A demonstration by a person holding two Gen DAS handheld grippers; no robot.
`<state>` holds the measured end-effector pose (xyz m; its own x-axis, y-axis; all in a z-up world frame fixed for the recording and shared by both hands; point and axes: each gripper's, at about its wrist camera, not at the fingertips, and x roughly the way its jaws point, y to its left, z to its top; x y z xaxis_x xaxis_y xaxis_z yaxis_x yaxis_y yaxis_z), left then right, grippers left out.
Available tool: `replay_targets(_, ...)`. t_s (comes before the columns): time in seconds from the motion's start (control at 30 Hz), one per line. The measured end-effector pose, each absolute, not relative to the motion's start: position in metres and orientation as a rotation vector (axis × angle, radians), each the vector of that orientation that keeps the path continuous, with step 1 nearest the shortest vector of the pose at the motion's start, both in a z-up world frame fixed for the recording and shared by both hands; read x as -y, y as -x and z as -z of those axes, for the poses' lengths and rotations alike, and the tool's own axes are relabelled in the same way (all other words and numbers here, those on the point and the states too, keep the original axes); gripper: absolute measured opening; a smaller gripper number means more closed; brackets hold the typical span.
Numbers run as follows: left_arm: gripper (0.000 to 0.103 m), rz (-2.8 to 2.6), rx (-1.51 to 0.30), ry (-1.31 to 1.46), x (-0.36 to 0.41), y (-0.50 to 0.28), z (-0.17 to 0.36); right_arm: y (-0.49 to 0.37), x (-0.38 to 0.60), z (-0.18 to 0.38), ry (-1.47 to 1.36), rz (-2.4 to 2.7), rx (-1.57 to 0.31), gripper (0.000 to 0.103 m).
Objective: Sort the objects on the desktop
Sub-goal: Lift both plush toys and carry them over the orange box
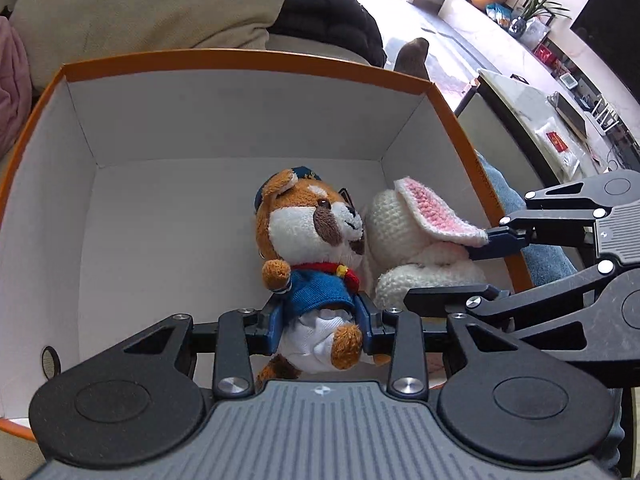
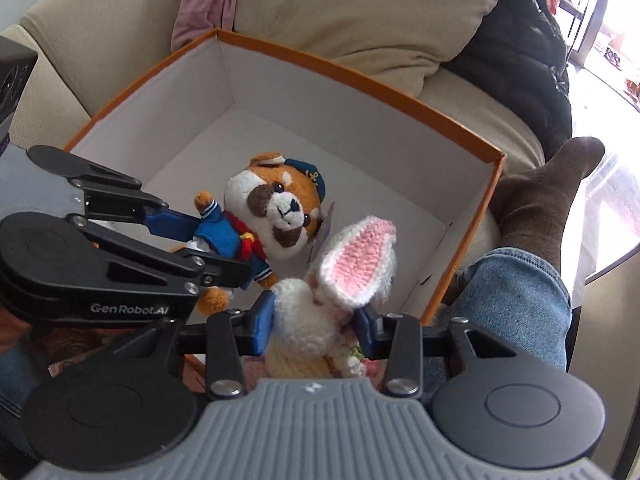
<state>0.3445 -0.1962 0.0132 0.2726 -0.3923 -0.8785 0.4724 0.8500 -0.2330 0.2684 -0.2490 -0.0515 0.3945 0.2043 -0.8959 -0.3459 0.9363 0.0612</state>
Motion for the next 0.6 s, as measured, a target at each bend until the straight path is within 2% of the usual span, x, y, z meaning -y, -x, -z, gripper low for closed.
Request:
replay_targets(0.23, 0.043, 0.613, -1.244, -0.119, 0.200, -0.359, -0.006, -0.278, 0.243, 0.052, 0.214, -0.390, -1.199, 0.049)
replay_targets(0.33, 0.045, 0.612, -1.239, -0.119, 0.197, -0.358, -0.005, -0.273, 0.243, 0.044, 0.257, -0.392, -1.167, 0.058)
replay_targets(0.47, 0.046, 0.615, -1.193, -0.110, 0.191, -0.351, -0.011, -0.265, 0.252, 0.033, 0.249, -0.389, -1.116, 0.057)
replay_targets(0.6, 0.039, 0.558, -1.124, -0.135, 0.185, -0.346, -0.019, -0.259, 0.261, 0.027, 0.225, -0.370, -1.082, 0.054)
